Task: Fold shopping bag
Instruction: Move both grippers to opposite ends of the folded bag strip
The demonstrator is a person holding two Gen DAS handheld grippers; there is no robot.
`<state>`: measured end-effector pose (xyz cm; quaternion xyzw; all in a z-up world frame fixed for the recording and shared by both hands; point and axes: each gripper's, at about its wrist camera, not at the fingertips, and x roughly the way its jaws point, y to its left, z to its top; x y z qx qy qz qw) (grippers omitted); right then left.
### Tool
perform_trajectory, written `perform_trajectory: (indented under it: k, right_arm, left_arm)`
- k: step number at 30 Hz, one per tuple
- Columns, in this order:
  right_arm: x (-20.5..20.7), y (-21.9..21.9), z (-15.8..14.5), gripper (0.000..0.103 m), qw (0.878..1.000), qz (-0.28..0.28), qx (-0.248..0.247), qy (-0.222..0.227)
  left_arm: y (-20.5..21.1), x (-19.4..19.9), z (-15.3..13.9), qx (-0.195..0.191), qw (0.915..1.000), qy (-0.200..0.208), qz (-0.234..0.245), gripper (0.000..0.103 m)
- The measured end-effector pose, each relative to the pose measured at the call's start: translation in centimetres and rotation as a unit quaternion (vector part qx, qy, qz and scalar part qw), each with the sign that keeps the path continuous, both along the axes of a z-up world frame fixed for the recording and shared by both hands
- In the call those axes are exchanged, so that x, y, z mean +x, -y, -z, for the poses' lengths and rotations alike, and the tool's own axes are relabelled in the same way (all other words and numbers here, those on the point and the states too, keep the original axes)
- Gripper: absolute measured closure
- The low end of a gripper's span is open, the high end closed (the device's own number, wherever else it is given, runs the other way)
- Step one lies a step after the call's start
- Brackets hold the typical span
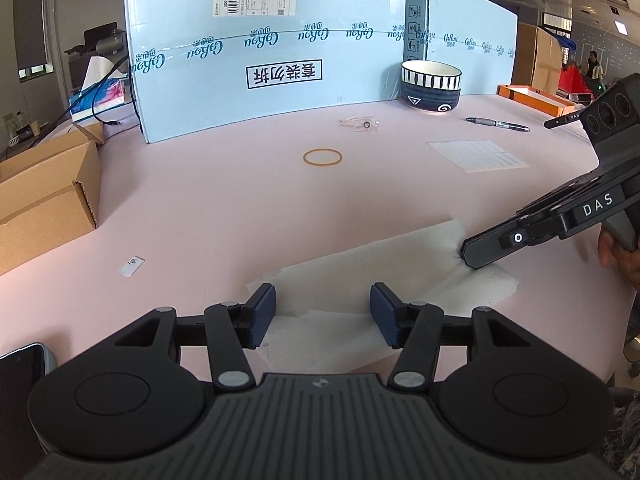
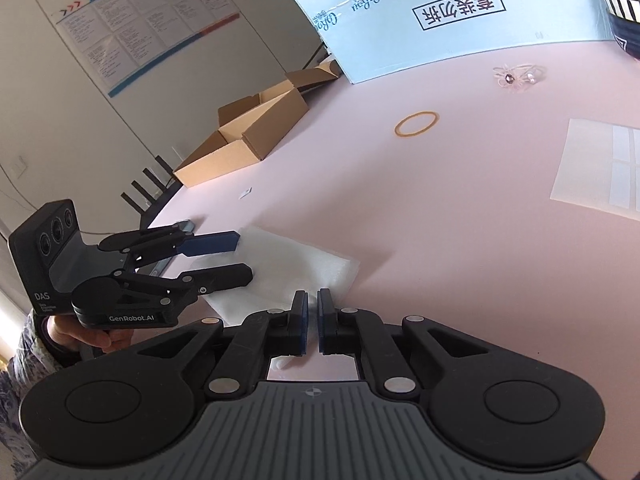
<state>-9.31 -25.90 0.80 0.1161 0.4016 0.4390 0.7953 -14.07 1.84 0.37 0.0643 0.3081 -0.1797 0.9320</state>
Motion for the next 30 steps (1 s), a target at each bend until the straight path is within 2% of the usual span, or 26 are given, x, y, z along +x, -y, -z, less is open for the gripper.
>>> perform_trajectory:
  k: [1,4,8,11,13,15,16,17,20,21,22,24,26,27,29,30]
  right_arm:
    - [-0.1,-0.3,-0.2,0.099,1.0,-0.002,-0.01,0.006]
    - [-0.5,-1.2,-0.9,0.099,0.999,-0.003,-0.039,0.028]
    - [-1.4,-1.8,-1.1,0.096,0.996,-0.011,-0.061,0.068]
    - [-1.7,-1.7,-1.1,0.095,0.993,-0.024,-0.064,0.091]
    - [-1.9,-1.8,-1.2,0.083,0.992,-0.034,-0.063,0.101]
    - [-2.6,-2.3,-1.4,0.053,0.99,-0.043,-0.066,0.117]
    - [-3.2,-2.7,-1.6,0.049,0.987,-0.041,-0.079,0.134]
    - [-4.0,-3.1,-1.9,0.048,0.983,-0.039,-0.093,0.156]
    - [-5.4,-3.0,-2.8,0.06,0.971,-0.047,-0.086,0.217]
    - [-6.0,-2.7,-3.3,0.061,0.962,-0.049,-0.09,0.252]
    - [-6.8,-2.5,-3.9,0.061,0.948,-0.053,-0.102,0.297]
    - [-8.5,-2.2,-4.6,0.061,0.906,-0.067,-0.139,0.393]
    - [-10.8,-1.8,-4.6,0.061,0.844,-0.105,-0.188,0.491]
    - [-11.7,-1.7,-4.4,0.061,0.817,-0.125,-0.21,0.523]
    - [-13.1,-1.7,-3.7,0.061,0.764,-0.174,-0.257,0.566]
    - [-13.5,-1.8,-3.4,0.061,0.743,-0.195,-0.274,0.579]
  left_arm:
    - [0.1,-0.1,0.1,0.0,1.0,0.004,-0.005,0.052]
    - [0.3,-0.5,0.3,0.005,0.9995,0.017,-0.025,0.04]
    - [0.1,-0.7,0.5,-0.003,0.9986,0.022,-0.049,0.034]
    - [0.7,-1.2,0.5,0.019,0.9977,0.042,-0.049,0.034]
    - [1.4,-1.9,0.4,0.042,0.9959,0.067,-0.045,0.035]
    - [1.9,-2.8,0.2,0.054,0.9934,0.093,-0.04,0.035]
    - [2.1,-3.2,0.1,0.049,0.9932,0.099,-0.037,0.035]
    - [2.1,-3.6,-0.1,0.039,0.9935,0.101,-0.034,0.035]
    - [2.5,-4.7,-0.8,0.034,0.9917,0.12,-0.03,0.035]
    - [2.6,-5.1,-1.2,0.036,0.9905,0.13,-0.029,0.035]
    - [2.7,-5.7,-1.7,0.039,0.9886,0.143,-0.027,0.035]
    - [2.8,-6.8,-2.5,0.042,0.986,0.161,-0.015,0.035]
    - [2.9,-8.1,-3.2,0.063,0.982,0.178,0.003,0.034]
    - [3.1,-8.6,-3.4,0.08,0.9796,0.184,0.015,0.034]
    - [3.6,-9.2,-3.5,0.128,0.9733,0.184,0.05,0.034]
    - [3.9,-9.4,-3.5,0.153,0.9687,0.182,0.069,0.034]
